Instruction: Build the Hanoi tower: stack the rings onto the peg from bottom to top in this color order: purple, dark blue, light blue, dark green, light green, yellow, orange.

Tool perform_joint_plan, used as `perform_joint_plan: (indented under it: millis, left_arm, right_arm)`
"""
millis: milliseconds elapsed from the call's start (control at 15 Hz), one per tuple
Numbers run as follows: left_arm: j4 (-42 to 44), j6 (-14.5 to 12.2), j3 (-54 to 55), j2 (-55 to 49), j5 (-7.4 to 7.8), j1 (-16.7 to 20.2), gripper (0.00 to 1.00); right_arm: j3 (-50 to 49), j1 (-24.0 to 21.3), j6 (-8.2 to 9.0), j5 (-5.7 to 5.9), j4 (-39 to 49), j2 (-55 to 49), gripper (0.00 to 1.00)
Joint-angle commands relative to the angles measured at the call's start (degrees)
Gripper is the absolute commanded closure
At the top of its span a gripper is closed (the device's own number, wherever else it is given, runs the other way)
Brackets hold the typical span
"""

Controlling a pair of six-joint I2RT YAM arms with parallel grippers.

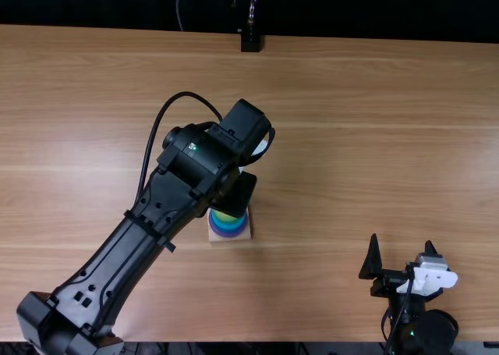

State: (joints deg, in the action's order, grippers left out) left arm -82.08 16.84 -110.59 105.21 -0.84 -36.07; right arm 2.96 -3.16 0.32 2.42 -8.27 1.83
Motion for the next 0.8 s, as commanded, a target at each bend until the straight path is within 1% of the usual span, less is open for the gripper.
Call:
perform_joint_plan:
  millis: [0,733]
  left_arm:
    - [-0.08,0.88,-1.83,1.05,0.21,-0.75,1.0]
    - [0.66,0.88,-1.65,3.25,0.31,-1.28,1.0]
  right_arm:
    - [-1.91,-0.36,0.21,0.12,-0.54,-0.68,0.0]
    - [-1.91,-0.36,0.21,0.12,-0.54,-0.68,0.0]
